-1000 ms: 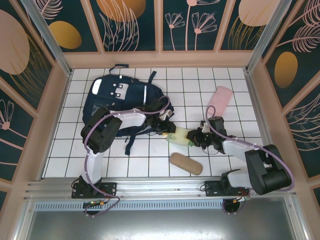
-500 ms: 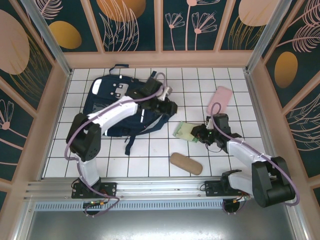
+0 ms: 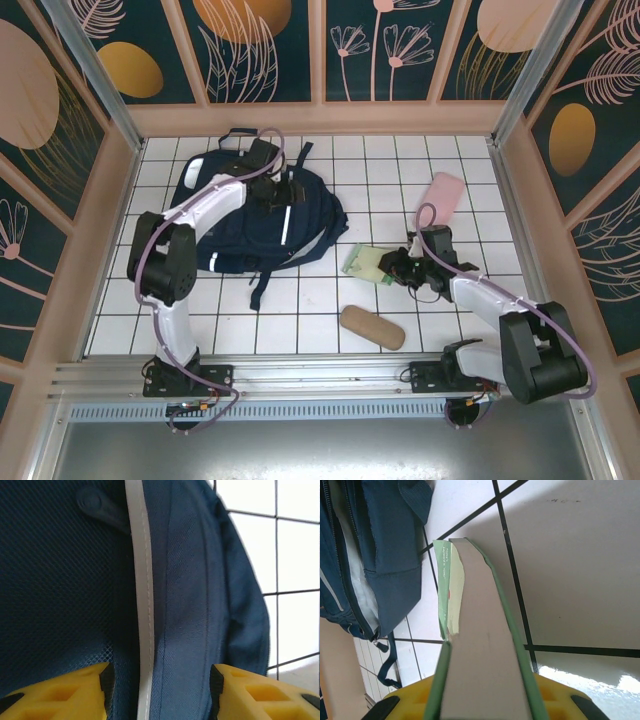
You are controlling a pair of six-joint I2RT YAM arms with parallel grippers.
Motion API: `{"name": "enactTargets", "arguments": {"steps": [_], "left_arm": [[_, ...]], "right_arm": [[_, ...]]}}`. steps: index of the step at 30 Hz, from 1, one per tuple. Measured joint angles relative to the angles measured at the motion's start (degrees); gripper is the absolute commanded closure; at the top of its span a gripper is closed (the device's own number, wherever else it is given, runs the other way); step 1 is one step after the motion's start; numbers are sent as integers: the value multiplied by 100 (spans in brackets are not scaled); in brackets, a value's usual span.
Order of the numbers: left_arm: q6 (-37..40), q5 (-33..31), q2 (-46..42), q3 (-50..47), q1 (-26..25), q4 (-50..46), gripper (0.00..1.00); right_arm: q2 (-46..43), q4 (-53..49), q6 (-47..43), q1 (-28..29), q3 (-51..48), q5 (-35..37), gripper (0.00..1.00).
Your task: Pack books, pencil case, and school supplies into a backpack
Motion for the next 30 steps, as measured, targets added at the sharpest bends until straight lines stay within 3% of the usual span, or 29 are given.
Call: {"name": "enactTargets", "arguments": {"steps": [5,7,9,10,16,25,30], "left_arm": [[-48,297,332,-33,-4,162,52],[-111,455,332,-76,17,269,67],[-133,647,332,-160,17,422,92],[-144,669,332,-199,11,461,100],[-98,815,210,-330,55,546,100],[-269,1147,-1038,-442,348,326,100],[-474,1543,-1515,-411,557,210,100]], "right_arm": [[92,109,-2,0,-2,-70,100],[92,140,-2,0,-4,-98,100],[90,157,0,0,-11,-105,100],[90,162,0,0,-15,-103,100],[-90,92,-17,33,-17,11,100],[-577,-802,-269,66,706,603,100],[-614,-765,-249,144,1202,466,100]]}}
